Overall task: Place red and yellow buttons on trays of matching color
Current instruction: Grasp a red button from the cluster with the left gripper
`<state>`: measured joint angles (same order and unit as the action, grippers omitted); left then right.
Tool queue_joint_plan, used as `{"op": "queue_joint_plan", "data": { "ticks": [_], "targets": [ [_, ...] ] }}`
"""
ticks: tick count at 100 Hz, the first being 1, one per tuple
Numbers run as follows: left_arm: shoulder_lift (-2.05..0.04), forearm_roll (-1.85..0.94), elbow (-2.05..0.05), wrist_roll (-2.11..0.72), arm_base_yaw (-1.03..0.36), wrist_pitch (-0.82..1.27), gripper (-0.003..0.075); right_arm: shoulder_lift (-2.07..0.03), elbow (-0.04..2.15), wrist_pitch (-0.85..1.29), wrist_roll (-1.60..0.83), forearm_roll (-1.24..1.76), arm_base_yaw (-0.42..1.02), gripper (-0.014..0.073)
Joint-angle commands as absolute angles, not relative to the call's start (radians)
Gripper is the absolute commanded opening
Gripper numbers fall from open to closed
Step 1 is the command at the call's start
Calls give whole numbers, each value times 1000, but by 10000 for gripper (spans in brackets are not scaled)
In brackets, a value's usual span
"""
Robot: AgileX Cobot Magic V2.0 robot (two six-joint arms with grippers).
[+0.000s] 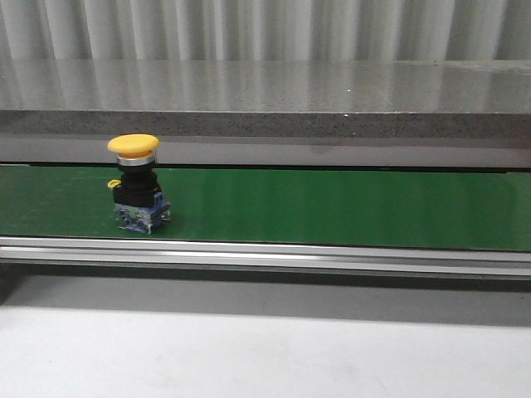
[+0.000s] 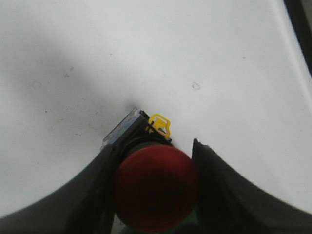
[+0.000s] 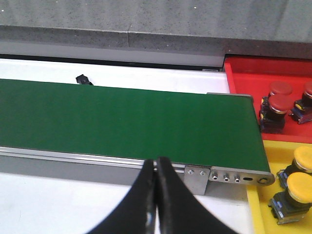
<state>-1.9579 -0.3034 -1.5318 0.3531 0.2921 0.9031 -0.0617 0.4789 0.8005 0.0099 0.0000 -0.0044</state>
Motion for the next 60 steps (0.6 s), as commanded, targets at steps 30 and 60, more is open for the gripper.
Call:
{"op": "queue_joint_plan", "data": {
  "ticks": [30, 60],
  "targets": [
    [-1724, -192, -1566, 53, 243, 1031, 165, -74, 501, 730, 0, 0, -4, -65],
    [-1619, -185, -1447, -9, 147, 1020, 165, -74, 501, 730, 0, 0, -4, -65]
  ]
}}
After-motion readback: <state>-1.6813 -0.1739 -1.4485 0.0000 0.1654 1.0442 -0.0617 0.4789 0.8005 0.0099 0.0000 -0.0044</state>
